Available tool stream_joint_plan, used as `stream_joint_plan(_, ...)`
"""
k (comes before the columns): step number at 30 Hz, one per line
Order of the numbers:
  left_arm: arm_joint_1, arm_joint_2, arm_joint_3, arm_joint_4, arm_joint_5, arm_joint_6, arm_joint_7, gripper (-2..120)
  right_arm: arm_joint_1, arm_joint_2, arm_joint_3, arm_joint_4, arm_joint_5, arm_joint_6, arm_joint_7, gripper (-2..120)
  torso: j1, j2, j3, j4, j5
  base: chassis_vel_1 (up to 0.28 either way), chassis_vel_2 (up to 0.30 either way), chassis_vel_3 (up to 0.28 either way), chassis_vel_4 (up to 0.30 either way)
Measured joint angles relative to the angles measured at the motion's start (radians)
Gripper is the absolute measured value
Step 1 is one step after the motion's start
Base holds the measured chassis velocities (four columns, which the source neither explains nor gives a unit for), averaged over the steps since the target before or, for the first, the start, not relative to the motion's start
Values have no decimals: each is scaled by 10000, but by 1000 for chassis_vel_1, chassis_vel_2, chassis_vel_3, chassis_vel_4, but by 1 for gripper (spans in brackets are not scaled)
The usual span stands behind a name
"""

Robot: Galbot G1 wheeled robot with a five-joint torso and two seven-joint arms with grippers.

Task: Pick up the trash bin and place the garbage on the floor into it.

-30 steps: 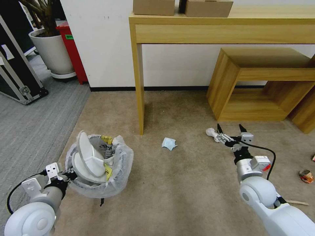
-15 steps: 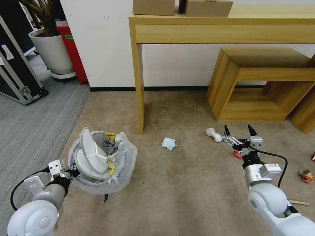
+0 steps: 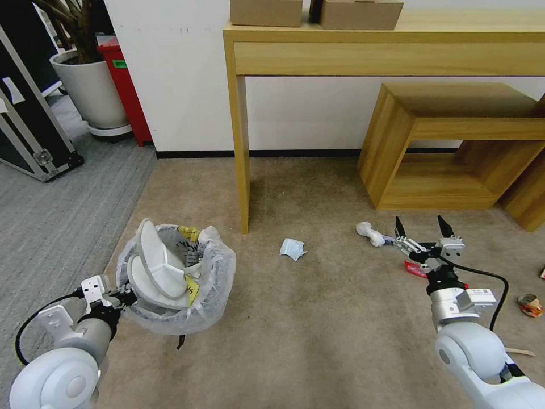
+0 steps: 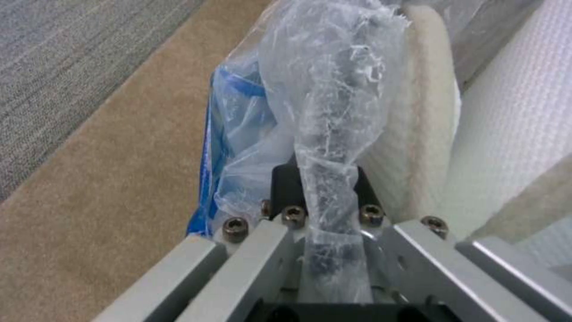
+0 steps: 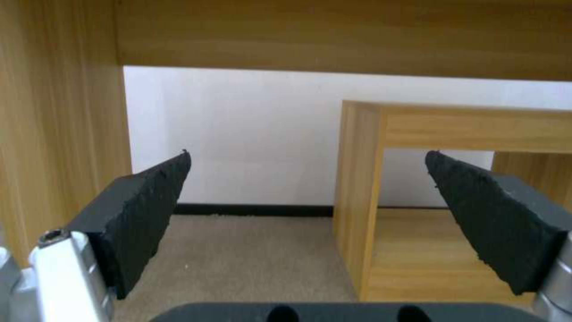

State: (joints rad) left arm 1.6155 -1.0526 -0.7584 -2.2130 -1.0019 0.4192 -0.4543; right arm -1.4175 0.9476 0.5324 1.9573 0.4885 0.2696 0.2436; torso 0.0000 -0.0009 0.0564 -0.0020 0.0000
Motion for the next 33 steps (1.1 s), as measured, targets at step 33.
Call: stream_joint_plan(33,132,-20,-65,-50,88,-99,123,0,-591,825,17,9,-1000,86,-88,100,0,0,0,-1,0,-7,8,7,-8)
